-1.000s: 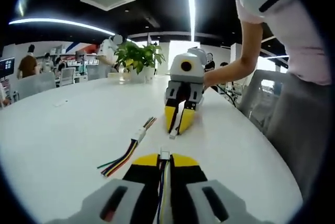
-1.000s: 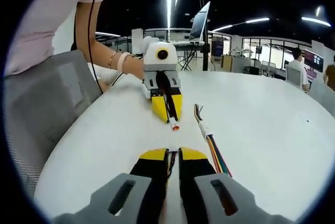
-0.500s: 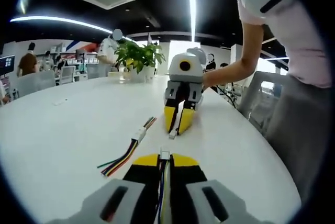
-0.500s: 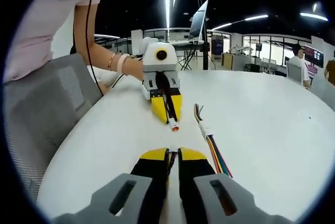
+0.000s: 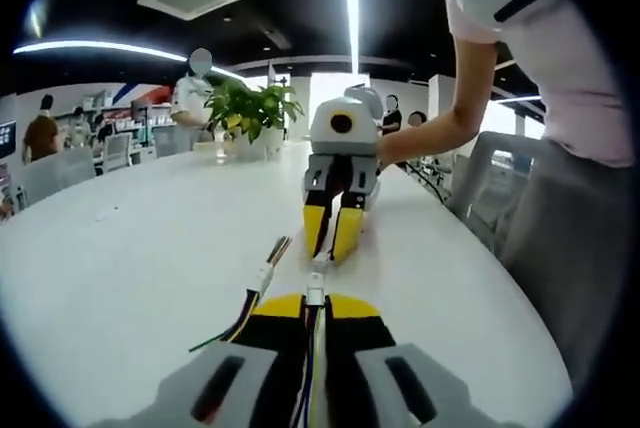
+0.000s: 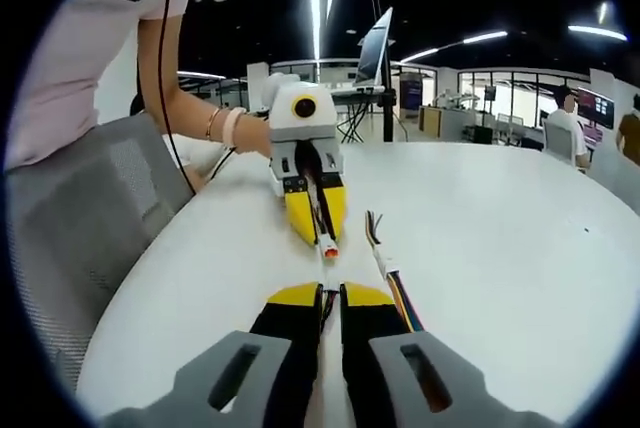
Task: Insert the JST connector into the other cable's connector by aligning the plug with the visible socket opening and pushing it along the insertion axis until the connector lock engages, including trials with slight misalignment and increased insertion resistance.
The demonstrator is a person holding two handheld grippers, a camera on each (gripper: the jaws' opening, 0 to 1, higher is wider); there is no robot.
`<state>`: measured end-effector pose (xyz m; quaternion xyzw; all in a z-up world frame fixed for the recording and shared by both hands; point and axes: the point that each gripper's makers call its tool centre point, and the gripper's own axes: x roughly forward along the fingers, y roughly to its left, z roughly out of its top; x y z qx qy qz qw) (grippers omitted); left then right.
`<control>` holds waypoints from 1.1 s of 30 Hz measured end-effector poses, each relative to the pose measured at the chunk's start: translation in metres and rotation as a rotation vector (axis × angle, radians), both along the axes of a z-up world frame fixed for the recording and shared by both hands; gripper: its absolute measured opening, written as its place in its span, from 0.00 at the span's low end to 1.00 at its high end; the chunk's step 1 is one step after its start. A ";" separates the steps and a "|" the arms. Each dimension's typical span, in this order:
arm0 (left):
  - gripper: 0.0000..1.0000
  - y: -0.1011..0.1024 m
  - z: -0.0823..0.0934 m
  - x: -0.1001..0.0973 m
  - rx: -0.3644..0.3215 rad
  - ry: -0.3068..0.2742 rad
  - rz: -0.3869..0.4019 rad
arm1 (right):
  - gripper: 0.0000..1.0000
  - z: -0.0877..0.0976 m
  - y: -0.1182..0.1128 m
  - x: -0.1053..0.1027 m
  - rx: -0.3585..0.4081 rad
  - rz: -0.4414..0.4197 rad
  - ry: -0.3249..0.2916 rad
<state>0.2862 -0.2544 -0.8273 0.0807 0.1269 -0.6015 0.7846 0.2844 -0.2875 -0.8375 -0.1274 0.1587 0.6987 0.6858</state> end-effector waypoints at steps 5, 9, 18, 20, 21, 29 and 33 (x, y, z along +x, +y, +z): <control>0.00 -0.003 0.001 -0.001 0.015 -0.007 -0.021 | 0.04 0.006 0.004 -0.002 0.013 0.014 -0.004; 0.00 -0.007 0.004 -0.002 0.015 -0.009 -0.040 | 0.04 0.009 0.007 -0.003 0.012 0.029 -0.011; 0.00 -0.008 0.005 -0.004 0.030 -0.021 -0.065 | 0.04 0.006 0.010 -0.006 -0.009 0.059 -0.020; 0.00 -0.007 0.003 -0.003 0.041 -0.020 -0.069 | 0.04 0.006 0.011 -0.007 -0.013 0.067 -0.024; 0.00 -0.006 0.002 -0.003 0.043 -0.018 -0.070 | 0.04 0.006 0.011 -0.007 -0.014 0.069 -0.024; 0.00 -0.004 0.003 -0.002 0.059 -0.016 -0.085 | 0.04 0.004 0.012 -0.008 -0.038 0.096 -0.026; 0.00 -0.004 0.004 -0.003 0.067 -0.008 -0.093 | 0.04 0.002 0.013 -0.009 -0.053 0.110 -0.030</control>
